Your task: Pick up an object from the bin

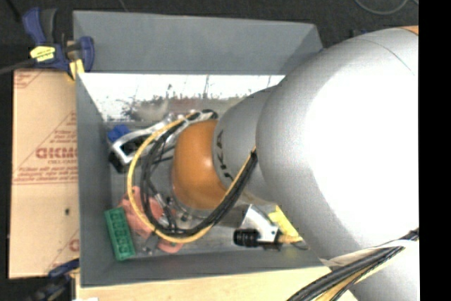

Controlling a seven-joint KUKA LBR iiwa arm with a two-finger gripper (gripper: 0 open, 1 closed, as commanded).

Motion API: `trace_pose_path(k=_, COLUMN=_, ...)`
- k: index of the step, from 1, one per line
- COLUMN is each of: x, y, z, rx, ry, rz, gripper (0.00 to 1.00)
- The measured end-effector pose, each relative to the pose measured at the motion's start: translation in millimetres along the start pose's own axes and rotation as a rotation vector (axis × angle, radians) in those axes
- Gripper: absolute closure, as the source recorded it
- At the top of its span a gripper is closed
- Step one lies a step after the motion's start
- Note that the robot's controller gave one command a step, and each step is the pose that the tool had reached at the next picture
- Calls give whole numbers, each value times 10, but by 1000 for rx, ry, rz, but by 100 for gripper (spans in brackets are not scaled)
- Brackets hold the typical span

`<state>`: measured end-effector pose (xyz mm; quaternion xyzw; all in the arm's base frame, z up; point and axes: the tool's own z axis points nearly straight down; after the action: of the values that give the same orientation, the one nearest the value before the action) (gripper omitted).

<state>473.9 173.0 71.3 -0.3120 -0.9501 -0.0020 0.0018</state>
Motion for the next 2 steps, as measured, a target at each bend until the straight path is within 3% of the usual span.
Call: trace_pose_path(k=2, x=1, y=-29, z=-183, rx=8, ry=4, rz=0, gripper=100)
